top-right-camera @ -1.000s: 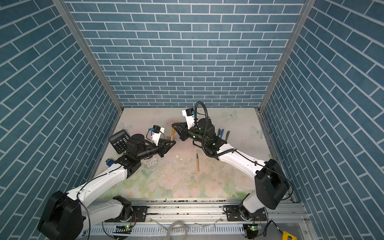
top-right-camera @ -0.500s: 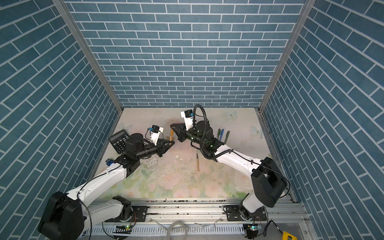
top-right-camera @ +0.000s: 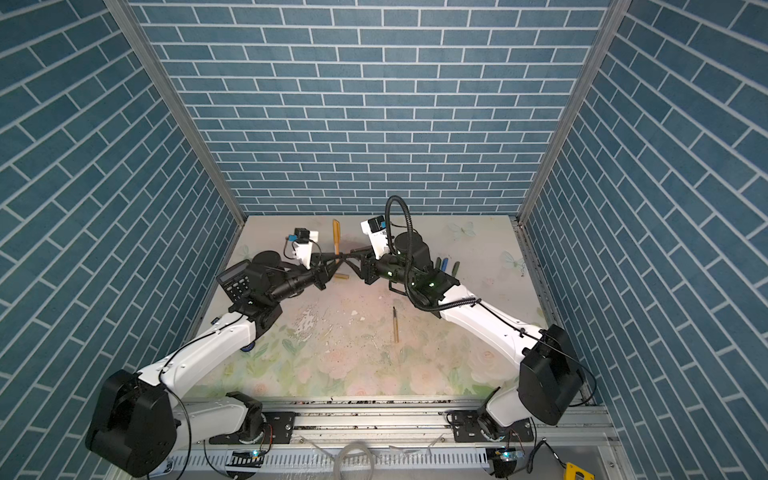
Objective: Insert the pens into the pen caps
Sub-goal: 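Grasp the capped orange pen with the right gripper beside the left gripper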
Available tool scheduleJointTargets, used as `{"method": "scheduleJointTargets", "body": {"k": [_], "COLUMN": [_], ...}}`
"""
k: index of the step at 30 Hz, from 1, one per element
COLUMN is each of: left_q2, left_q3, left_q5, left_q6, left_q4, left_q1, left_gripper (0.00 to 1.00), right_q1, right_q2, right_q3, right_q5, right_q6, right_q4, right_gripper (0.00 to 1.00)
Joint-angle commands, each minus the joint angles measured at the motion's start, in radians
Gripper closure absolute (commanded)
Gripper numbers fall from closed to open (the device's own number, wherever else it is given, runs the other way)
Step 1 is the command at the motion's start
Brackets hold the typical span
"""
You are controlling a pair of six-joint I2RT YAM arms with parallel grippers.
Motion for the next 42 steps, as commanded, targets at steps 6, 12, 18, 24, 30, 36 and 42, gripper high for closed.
{"method": "scheduleJointTargets", "body": {"k": [6, 12, 18, 24, 30, 36, 42], "left_q2": [0.005, -0.019, -0.015, -0.007, -0.003, -0.002, -0.004], "left_q3": [0.011, 0.014, 0.02, 0.03, 0.028, 0.028, 0.03], "left_q5": [-0.064, -0.07, -0.067, -0.053, -0.055, -0.05, -0.044], "left_q6": [-0.1, -0.088, -0.051, -0.025, -0.021, -0.026, -0.028], "left_q4": [0.161, 0.134, 0.096, 0.071, 0.069, 0.075, 0.075], "left_q1": [-0.019, -0.057, -0.127, -0.177, -0.183, -0.182, -0.182], "left_gripper": [1.0, 1.0, 1.0, 1.0, 1.0, 1.0, 1.0], "right_q1": [0.011, 0.011, 0.011, 0.011, 0.011, 0.011, 0.007], "right_q2": [-0.115, -0.126, -0.132, -0.135, -0.125, -0.112, -0.052], "right_q3": [0.102, 0.128, 0.138, 0.14, 0.149, 0.156, 0.216], "right_q5": [0.017, 0.052, 0.094, 0.064, 0.026, 0.101, 0.153], "right_q6": [-0.116, -0.132, -0.134, -0.112, -0.1, -0.104, -0.11], "right_q4": [-0.235, -0.279, -0.279, -0.265, -0.252, -0.239, -0.257], "right_gripper": [0.46, 0.47, 0.48, 0.49, 0.49, 0.5, 0.56]}}
